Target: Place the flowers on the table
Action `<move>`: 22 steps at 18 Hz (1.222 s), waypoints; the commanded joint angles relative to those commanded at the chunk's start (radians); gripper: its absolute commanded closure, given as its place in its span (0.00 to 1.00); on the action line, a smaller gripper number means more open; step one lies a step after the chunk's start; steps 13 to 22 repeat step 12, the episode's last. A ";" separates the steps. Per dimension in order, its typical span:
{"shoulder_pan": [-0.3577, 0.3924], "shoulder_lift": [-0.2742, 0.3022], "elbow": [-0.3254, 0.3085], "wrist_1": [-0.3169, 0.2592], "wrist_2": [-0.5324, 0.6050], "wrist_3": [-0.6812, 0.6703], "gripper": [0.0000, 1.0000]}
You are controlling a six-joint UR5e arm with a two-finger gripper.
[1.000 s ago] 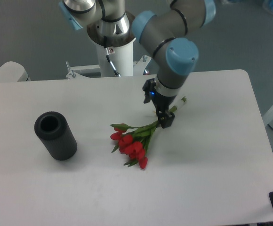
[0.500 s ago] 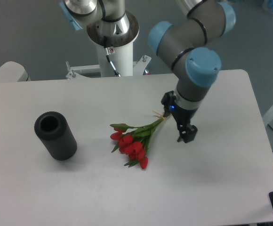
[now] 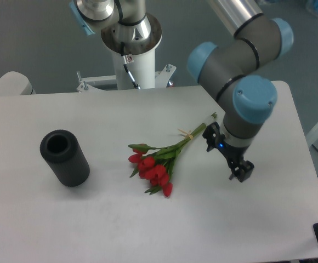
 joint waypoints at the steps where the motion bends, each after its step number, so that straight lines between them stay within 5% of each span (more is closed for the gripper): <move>1: 0.000 -0.011 0.014 0.000 0.000 -0.003 0.00; 22: -0.003 -0.043 0.031 0.008 0.009 -0.003 0.00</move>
